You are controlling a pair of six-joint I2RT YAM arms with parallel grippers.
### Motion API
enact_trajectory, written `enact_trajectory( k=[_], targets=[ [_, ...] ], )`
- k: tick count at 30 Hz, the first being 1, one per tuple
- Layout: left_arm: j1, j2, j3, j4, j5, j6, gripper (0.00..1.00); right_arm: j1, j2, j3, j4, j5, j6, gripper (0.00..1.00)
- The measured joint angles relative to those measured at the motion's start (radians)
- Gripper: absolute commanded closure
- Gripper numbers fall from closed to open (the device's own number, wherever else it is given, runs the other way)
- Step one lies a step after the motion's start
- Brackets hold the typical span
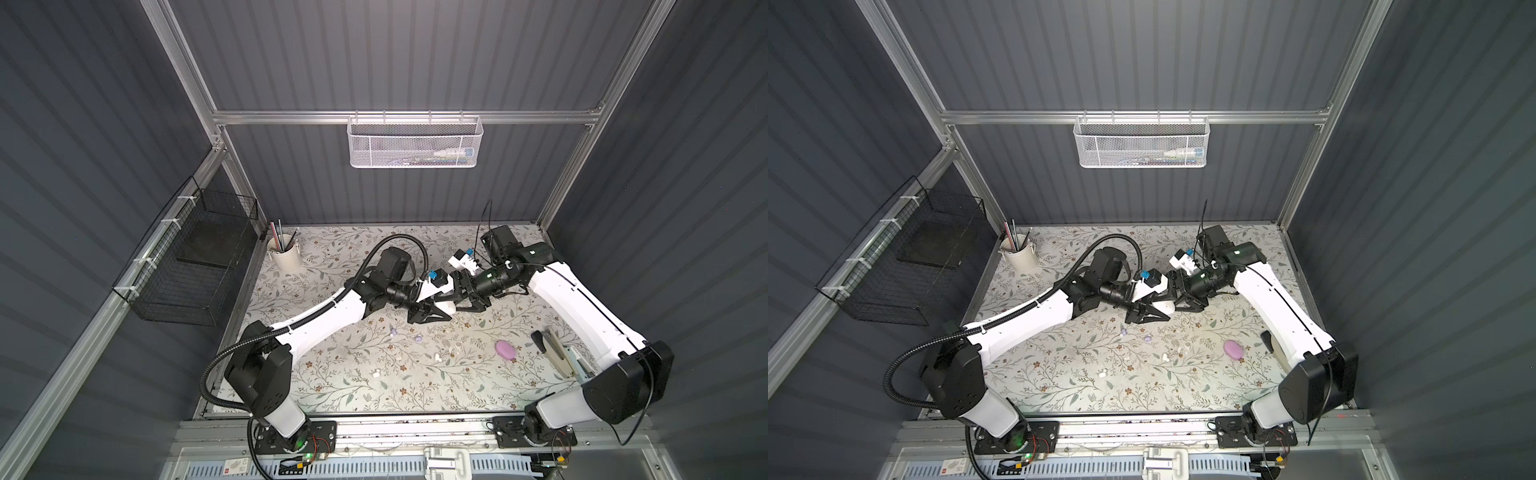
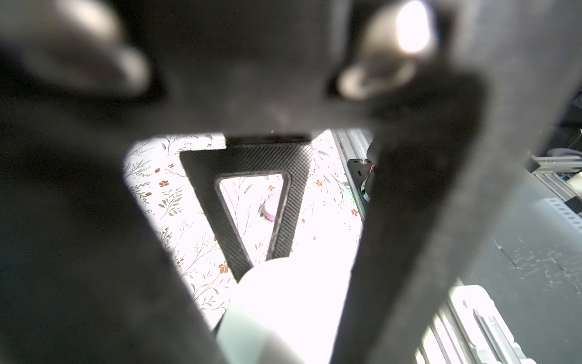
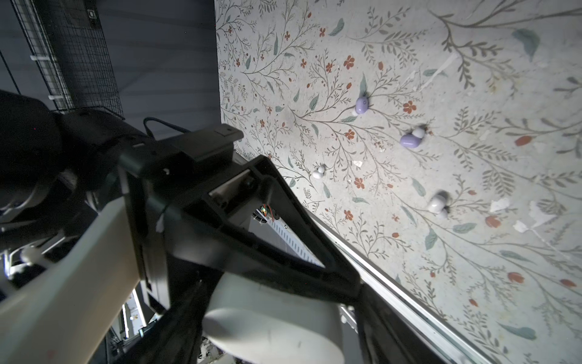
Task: Insert wireless bluetooth earbuds into charging case
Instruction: Pass the charging case.
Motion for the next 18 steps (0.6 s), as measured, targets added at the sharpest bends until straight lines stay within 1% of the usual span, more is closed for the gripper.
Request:
enact_trajectory(
  k=[7,18],
  targets=[
    [-0.001,0.0,0.0,0.031,0.029,-0.036,0.68,-0.005,-0.065,-0.038,0.038,0.019,0.019,0.13],
    [0.006,0.001,-0.013,0.065,0.036,-0.082,0.69,-0.022,-0.122,-0.069,0.07,0.036,0.048,0.1]
  ],
)
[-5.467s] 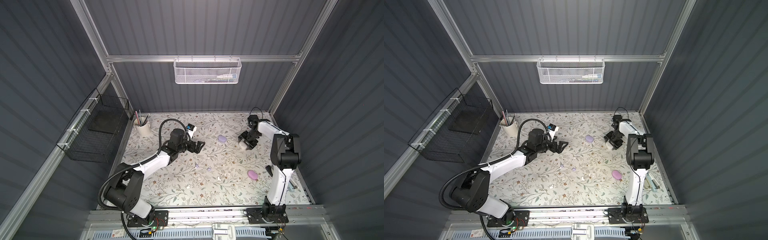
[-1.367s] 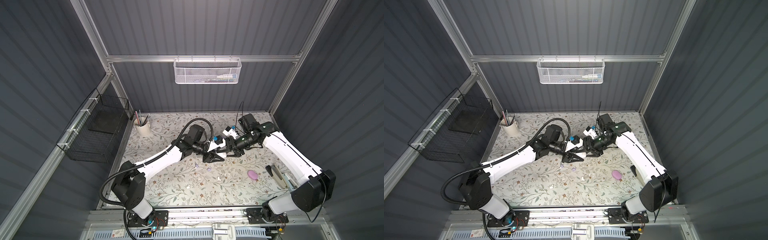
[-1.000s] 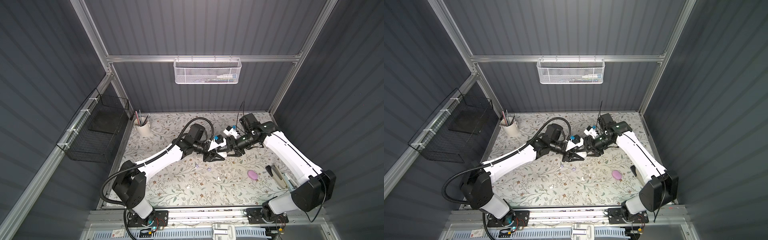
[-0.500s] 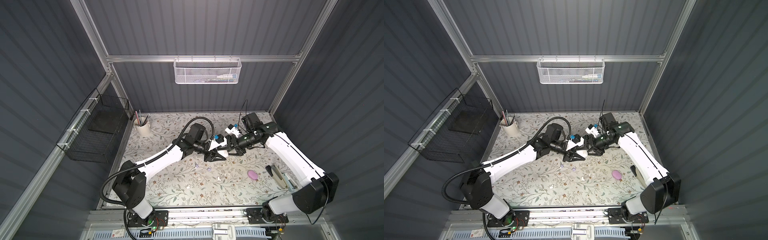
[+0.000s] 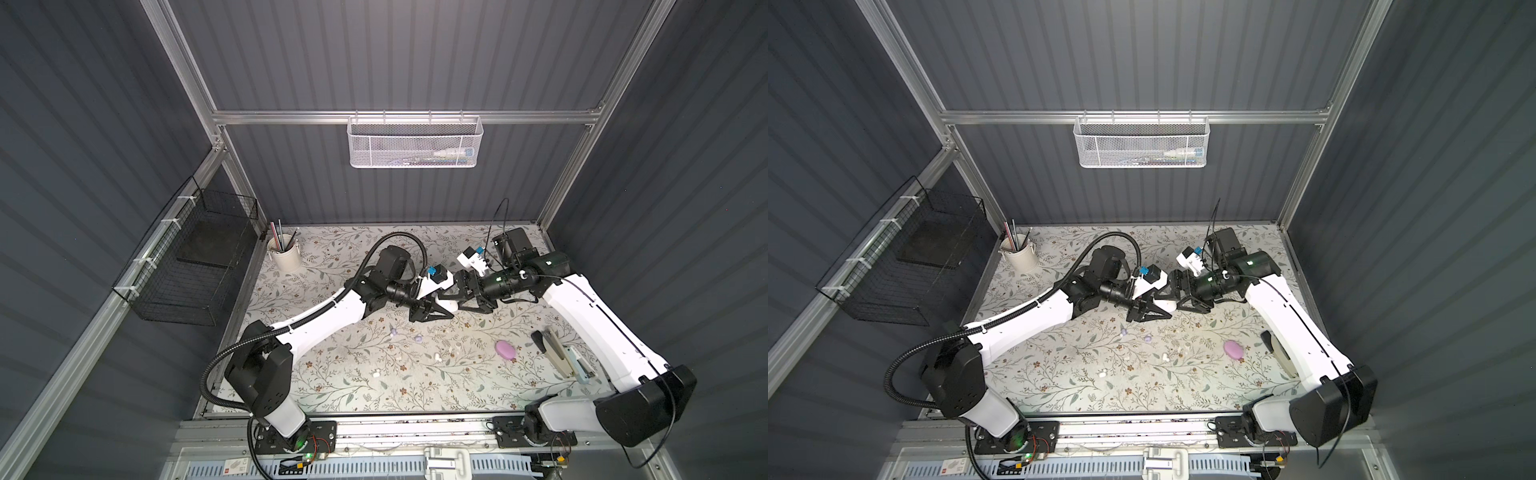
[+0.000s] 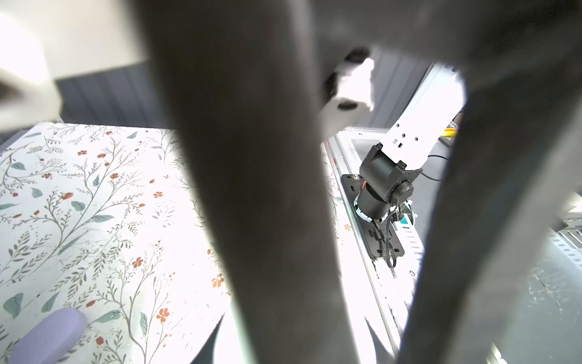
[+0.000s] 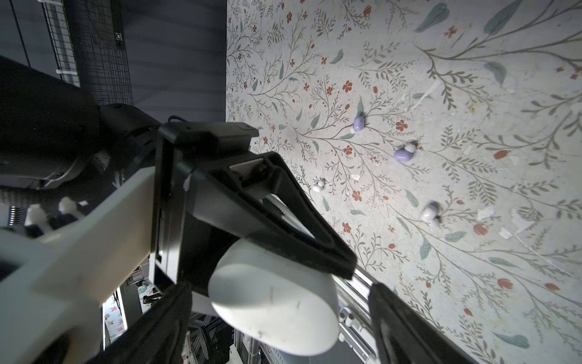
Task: Insert wireless bluetooth earbuds into charging case
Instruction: Pass the charging case, then open the charging case.
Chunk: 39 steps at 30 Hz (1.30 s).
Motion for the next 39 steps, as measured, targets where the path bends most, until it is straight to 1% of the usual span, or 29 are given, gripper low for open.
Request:
enact_trajectory(
  k=[6,11,13,15,18,23,27,31,39],
  targets=[
    [0.005,0.0,-0.016,0.008,0.003,-0.025,0.71,-0.06,-0.047,-0.041,-0.009,0.015,-0.009,0.1],
    [0.005,0.0,-0.018,0.01,0.023,-0.047,0.73,-0.07,-0.138,-0.12,0.009,0.084,-0.097,0.12],
    [0.005,0.0,-0.018,0.009,0.031,-0.053,0.73,-0.048,-0.206,-0.165,0.025,0.136,-0.14,0.13],
    [0.005,0.0,-0.018,0.008,0.037,-0.056,0.74,0.02,-0.275,-0.183,0.038,0.209,-0.193,0.15],
    [0.005,0.0,-0.018,0.006,0.043,-0.057,0.74,0.114,-0.323,-0.177,0.069,0.285,-0.246,0.16],
    [0.005,0.0,-0.018,-0.001,0.053,-0.057,0.76,0.179,-0.291,-0.146,0.091,0.411,-0.298,0.17],
    [0.005,0.0,-0.018,-0.002,0.06,-0.057,0.76,0.194,-0.257,-0.136,0.1,0.477,-0.322,0.18],
    [0.005,0.0,-0.018,-0.002,0.063,-0.061,0.76,0.202,-0.243,-0.127,0.105,0.513,-0.336,0.18],
    [0.01,0.0,-0.018,-0.013,0.061,-0.064,0.76,0.233,-0.208,-0.118,0.119,0.541,-0.345,0.18]
  ],
)
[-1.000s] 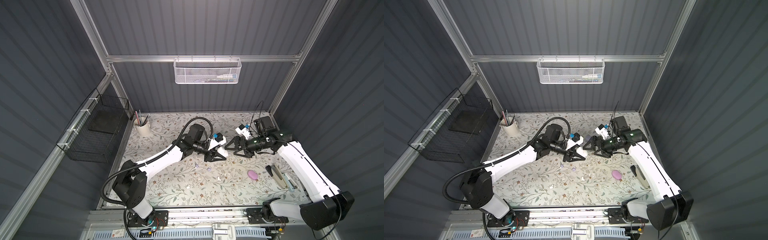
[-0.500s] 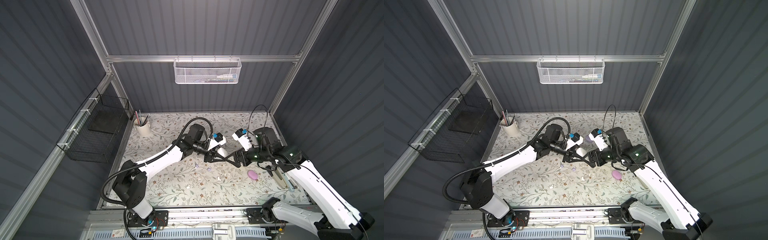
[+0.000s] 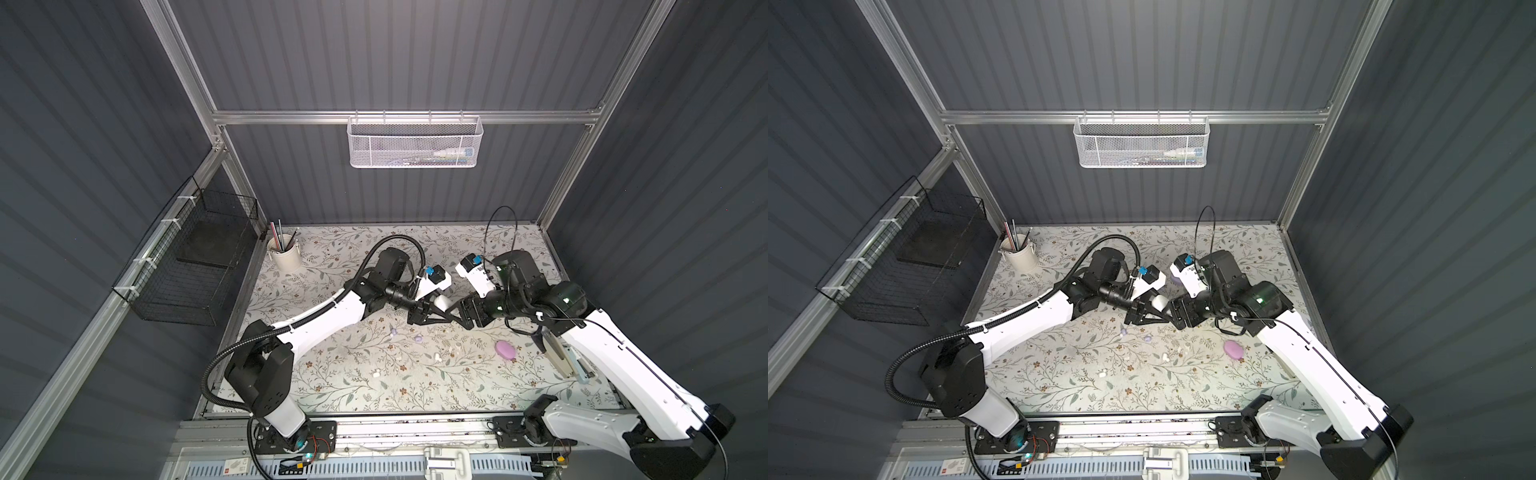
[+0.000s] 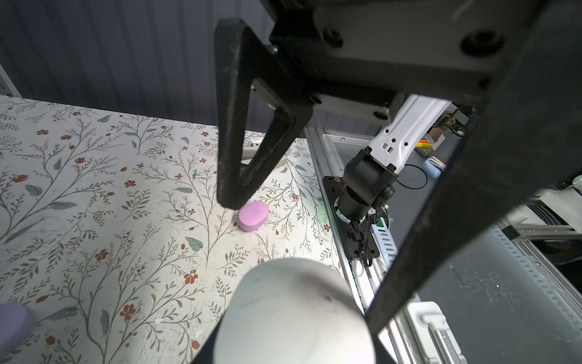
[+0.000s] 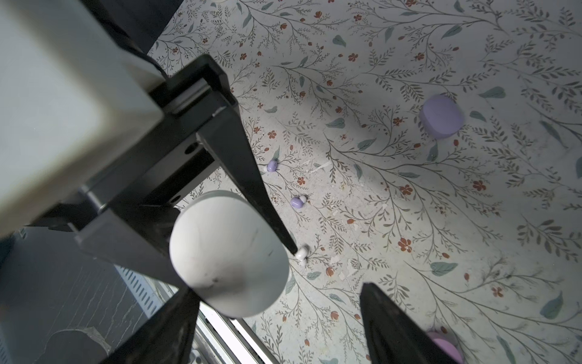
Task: Insert wireless bluetooth earbuds into charging case
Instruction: Open the charging case.
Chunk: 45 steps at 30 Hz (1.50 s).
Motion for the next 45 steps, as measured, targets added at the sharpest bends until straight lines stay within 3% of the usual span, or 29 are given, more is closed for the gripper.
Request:
enact_trajectory(
  k=[9,22,45],
  targets=[
    [0.008,0.0,0.0,-0.006,-0.025,-0.007,0.76,0.01,0.021,0.027,-0.01,0.07,0.006,0.18],
    [0.013,-0.002,0.0,-0.02,-0.008,-0.011,0.76,-0.077,0.029,0.066,0.006,0.127,0.069,0.17],
    [0.041,-0.008,-0.021,0.019,-0.001,-0.079,0.76,-0.086,-0.003,0.05,0.006,-0.005,0.155,0.09]
  ],
)
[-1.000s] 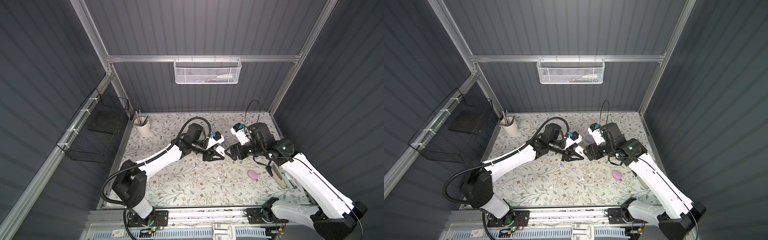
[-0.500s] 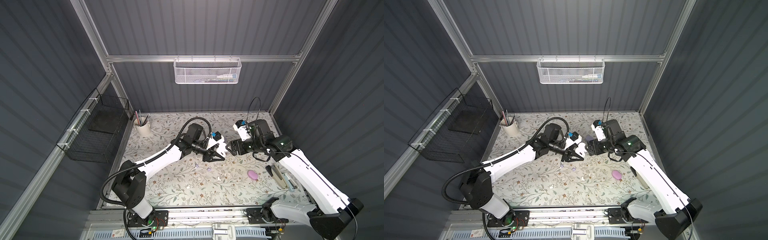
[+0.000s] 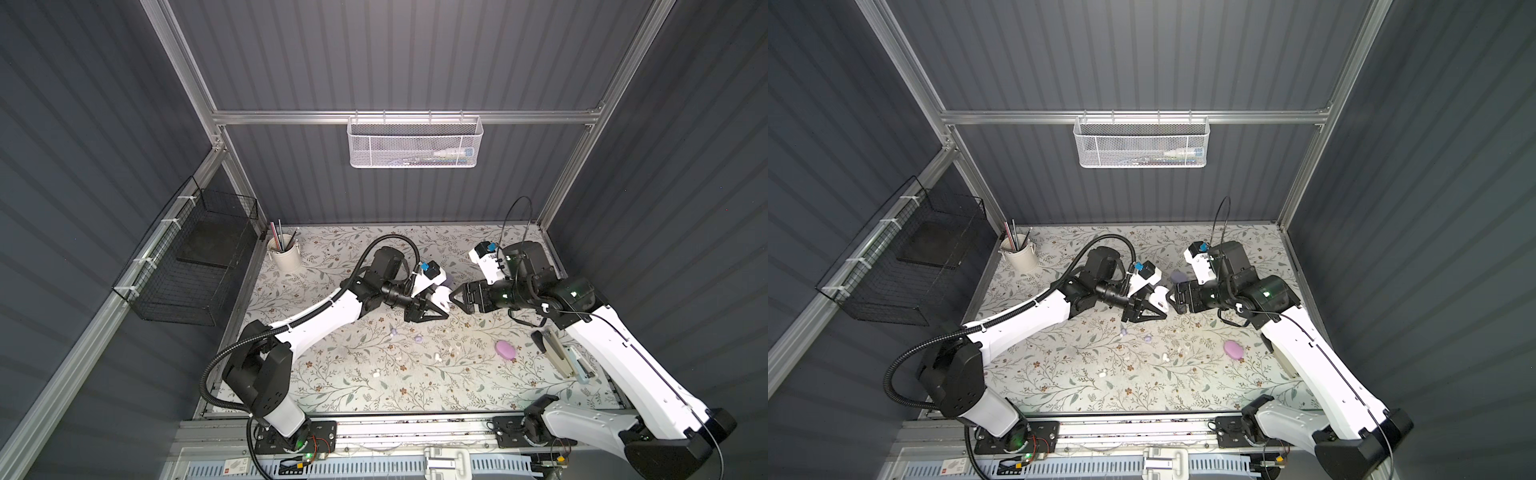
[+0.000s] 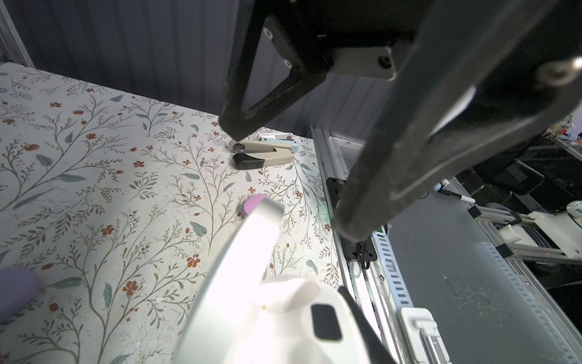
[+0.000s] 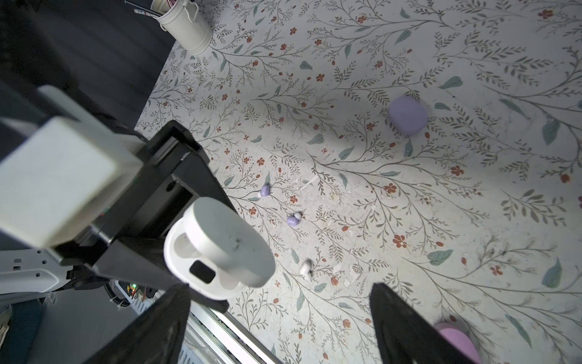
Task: Insert wireless bluetooth earbuds into charging case
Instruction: Open the charging case.
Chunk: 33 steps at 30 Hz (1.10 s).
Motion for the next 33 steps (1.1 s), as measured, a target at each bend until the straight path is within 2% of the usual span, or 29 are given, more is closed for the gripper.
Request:
enact_trajectory(
  k=[7,17,22,33],
  targets=[
    [0.006,-0.001,-0.016,0.005,0.0,-0.018,0.77,0.0,0.009,-0.004,-0.002,-0.023,0.002,0.08],
    [0.006,-0.022,-0.043,0.009,0.0,-0.029,0.77,-0.041,0.121,0.011,-0.001,-0.036,-0.001,0.09],
    [0.01,-0.047,-0.06,0.018,-0.004,-0.039,0.77,-0.079,0.151,0.028,-0.005,-0.105,-0.004,0.09],
    [0.023,-0.058,-0.064,0.021,-0.028,-0.043,0.78,-0.087,0.2,0.071,-0.021,-0.204,-0.015,0.06]
  ],
)
